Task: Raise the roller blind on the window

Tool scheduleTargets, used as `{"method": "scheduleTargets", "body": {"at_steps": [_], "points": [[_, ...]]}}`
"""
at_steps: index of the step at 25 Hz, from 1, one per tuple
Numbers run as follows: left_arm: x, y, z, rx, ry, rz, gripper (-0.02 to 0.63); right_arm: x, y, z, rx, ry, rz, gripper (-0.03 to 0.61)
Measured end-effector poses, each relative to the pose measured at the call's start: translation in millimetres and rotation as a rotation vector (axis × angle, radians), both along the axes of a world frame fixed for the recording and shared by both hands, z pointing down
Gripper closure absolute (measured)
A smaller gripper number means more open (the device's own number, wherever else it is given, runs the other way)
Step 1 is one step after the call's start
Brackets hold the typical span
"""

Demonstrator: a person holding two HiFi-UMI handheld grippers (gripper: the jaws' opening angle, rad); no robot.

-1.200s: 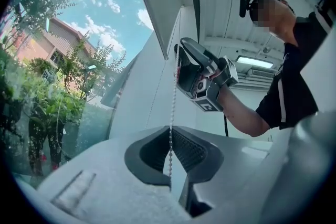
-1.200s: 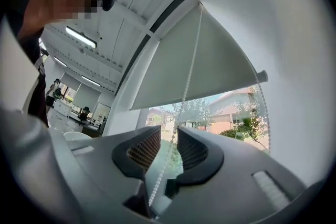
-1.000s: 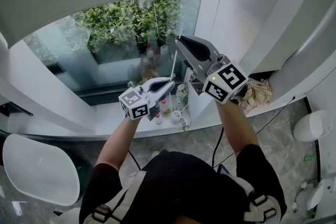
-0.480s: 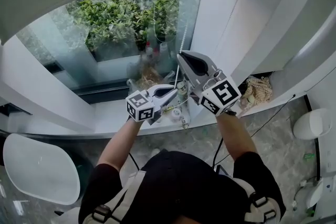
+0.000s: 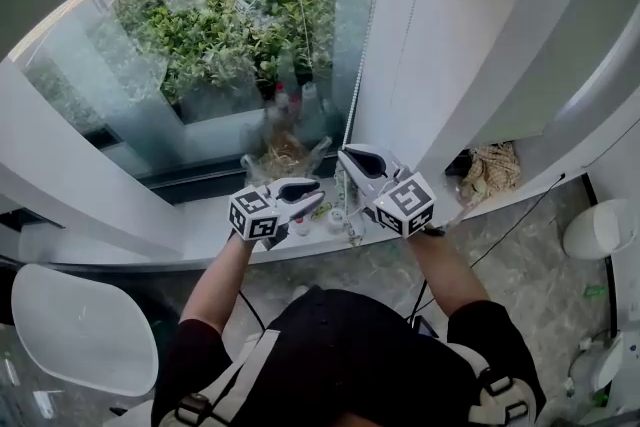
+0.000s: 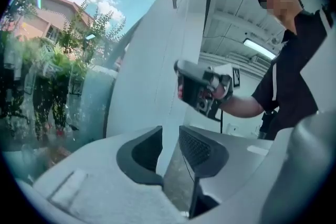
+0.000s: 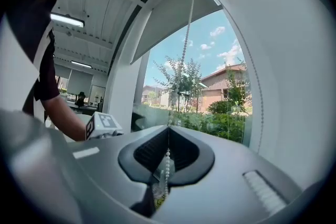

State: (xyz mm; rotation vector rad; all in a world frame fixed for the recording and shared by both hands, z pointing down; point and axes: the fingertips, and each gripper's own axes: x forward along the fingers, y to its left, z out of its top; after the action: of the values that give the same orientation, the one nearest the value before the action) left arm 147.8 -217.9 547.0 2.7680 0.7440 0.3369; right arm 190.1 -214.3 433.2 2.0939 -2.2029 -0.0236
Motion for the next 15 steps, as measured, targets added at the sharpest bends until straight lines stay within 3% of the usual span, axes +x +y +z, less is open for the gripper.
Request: {"method": "scheduleTargets", "body": {"at_steps": [4,8,12,15], "points": [[13,-29,-91,-0.039,0.201,-0.059,0.505,-6,3,-1,0.015,-0.022,-0.015,0.572],[25,-32,-193,-0.071,0.378,-0.022,0.505,-11,-1,-2,0.016,-0.029,-0.018,0.572],[37,-22,-253,-0.086,0.467,0.049,0.492,-15,-2,-2,0.007,-0.034,-0.028,0.572],[45,-10,-277,-0.077,0.488,0.1,0.485,-23,-3,-3,-0.003,-0.025,-0.038,0.572]]}}
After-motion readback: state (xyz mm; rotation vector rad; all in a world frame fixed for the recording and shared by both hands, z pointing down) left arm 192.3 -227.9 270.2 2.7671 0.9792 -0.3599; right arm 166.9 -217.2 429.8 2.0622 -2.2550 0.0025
